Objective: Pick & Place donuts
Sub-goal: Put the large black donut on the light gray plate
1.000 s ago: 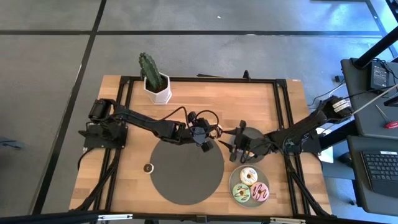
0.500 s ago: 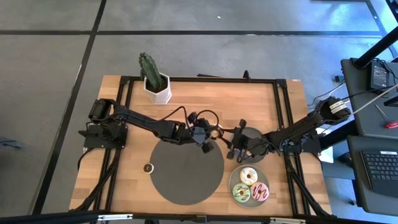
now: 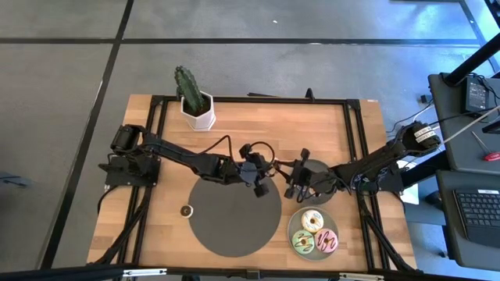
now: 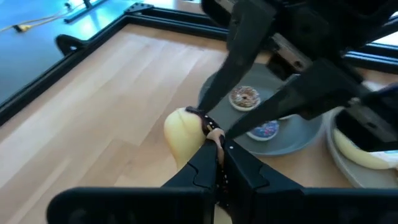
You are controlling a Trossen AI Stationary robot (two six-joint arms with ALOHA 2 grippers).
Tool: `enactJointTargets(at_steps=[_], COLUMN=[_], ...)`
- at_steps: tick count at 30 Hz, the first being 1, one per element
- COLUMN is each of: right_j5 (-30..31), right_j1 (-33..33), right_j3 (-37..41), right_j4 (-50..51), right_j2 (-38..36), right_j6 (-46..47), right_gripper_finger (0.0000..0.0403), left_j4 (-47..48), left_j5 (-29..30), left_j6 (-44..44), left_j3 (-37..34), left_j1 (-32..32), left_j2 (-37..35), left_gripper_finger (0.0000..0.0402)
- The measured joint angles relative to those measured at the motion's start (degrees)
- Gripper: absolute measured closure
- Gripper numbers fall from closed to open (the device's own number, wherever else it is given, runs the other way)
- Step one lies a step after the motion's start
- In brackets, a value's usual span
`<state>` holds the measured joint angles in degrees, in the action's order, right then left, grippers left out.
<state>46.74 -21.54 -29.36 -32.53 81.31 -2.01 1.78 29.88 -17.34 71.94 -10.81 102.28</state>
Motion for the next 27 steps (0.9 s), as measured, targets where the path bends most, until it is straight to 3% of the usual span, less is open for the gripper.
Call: enactJointTargets(at_steps=[21, 27], right_j5=[1.6, 1.6], right_j1=[0.0, 0.0], right_j3=[0.0, 0.0], right_j4=[-0.9, -0.9], right_j2=[0.0, 0.0], right_j6=[0.7, 1.7], right_gripper_finger=[0.0316, 0.0356], left_j4=[-1.9, -1.9], left_j5=[-1.4, -1.4], left_j6=[0.1, 0.1], left_j3=[0.0, 0.0], left_j1=[0.0, 0.0], left_j2=[0.0, 0.0], left_gripper_finger=[0.0387, 0.0387])
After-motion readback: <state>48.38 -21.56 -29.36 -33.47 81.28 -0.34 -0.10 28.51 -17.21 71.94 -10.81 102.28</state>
